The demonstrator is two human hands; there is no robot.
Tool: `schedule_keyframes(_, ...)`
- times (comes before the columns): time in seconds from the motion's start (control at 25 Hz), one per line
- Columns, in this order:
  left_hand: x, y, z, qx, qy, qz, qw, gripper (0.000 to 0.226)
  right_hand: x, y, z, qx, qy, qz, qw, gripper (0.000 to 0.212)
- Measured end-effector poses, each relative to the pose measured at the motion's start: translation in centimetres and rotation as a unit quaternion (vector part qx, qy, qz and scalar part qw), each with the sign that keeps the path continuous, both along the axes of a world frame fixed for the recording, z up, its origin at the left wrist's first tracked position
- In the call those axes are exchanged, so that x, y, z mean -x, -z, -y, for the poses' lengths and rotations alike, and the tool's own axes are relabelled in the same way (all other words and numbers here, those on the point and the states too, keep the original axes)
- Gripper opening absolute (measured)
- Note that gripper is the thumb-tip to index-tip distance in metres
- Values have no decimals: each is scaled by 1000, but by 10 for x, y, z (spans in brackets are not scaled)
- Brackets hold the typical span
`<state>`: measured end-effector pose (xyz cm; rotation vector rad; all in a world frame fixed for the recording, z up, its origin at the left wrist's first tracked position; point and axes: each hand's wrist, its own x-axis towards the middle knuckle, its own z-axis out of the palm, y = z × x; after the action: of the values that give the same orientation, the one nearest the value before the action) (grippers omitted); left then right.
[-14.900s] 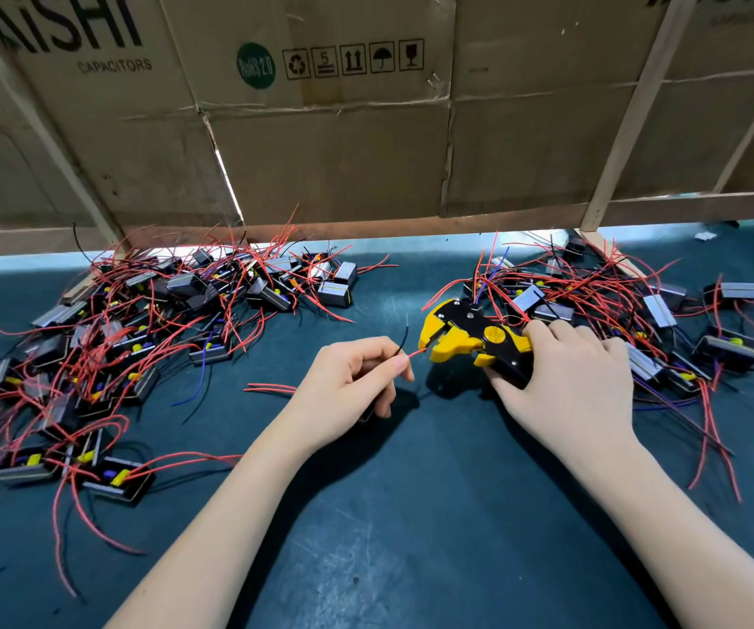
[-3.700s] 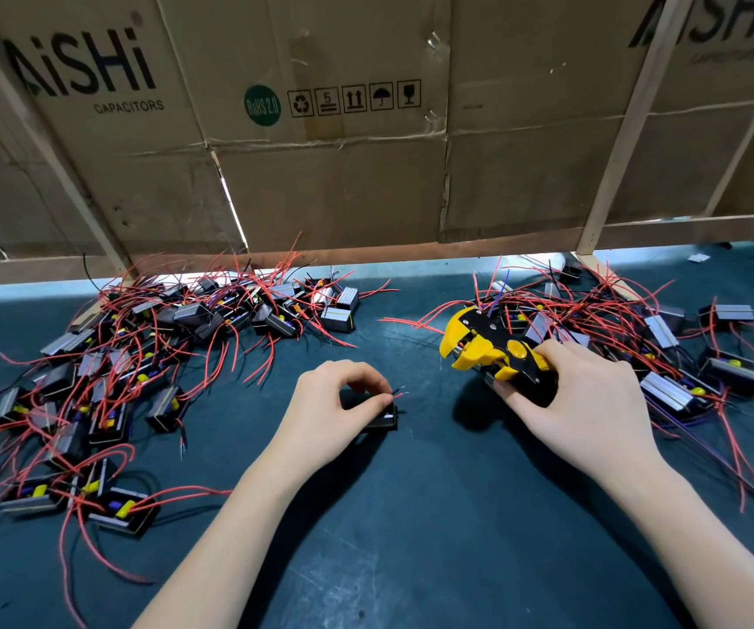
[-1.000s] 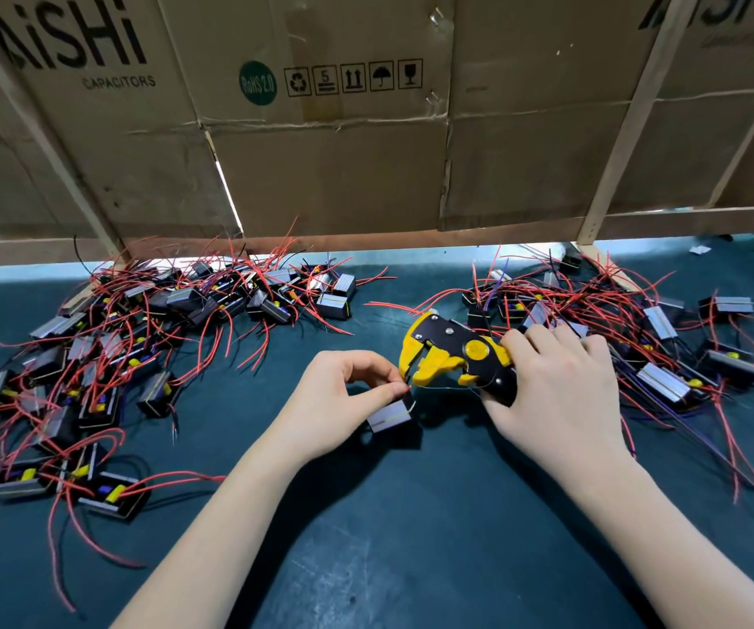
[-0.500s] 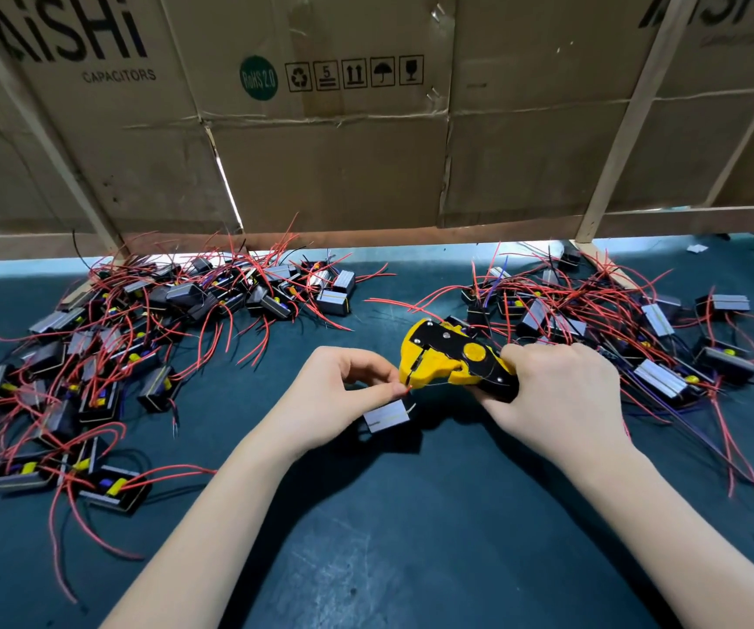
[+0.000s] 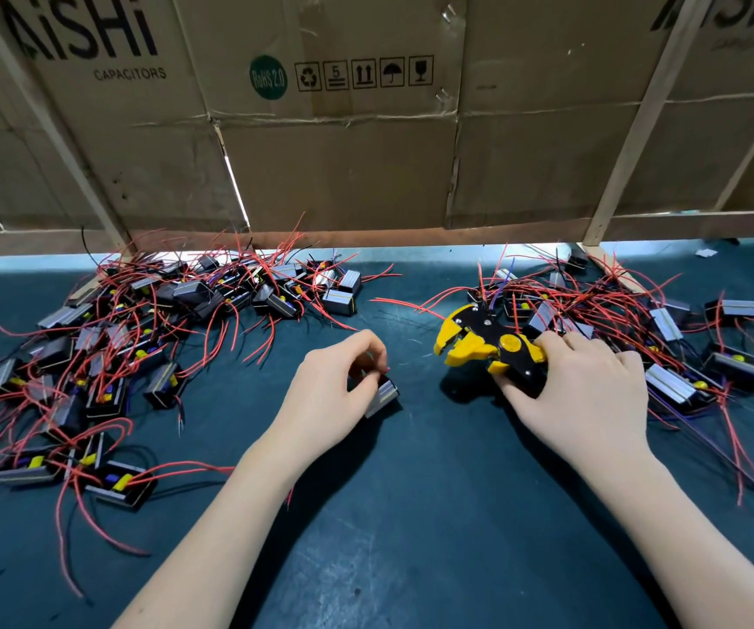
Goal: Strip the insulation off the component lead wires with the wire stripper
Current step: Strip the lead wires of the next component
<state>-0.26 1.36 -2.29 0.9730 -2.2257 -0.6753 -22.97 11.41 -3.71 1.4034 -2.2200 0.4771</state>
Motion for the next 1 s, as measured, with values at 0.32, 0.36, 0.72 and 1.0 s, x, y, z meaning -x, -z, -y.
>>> schedule_keyframes(0.32, 0, 2, -1, -16, 7, 36, 999, 4, -10, -13, -1, 143, -130, 34, 981, 33)
schedule_keyframes(0.36, 1, 1, -1, -23, 6, 30, 999, 5, -12, -13, -1, 133, -132, 24, 982, 34)
schedule_keyframes(0.72, -3, -1, 3, -93, -7, -13, 996, 9, 3, -3, -2, 42, -36, -12, 998, 41)
schedule_keyframes(1.0, 4, 4, 1, -41, -23, -4, 999, 12, -18, 2, 6, -9, -31, -61, 998, 43)
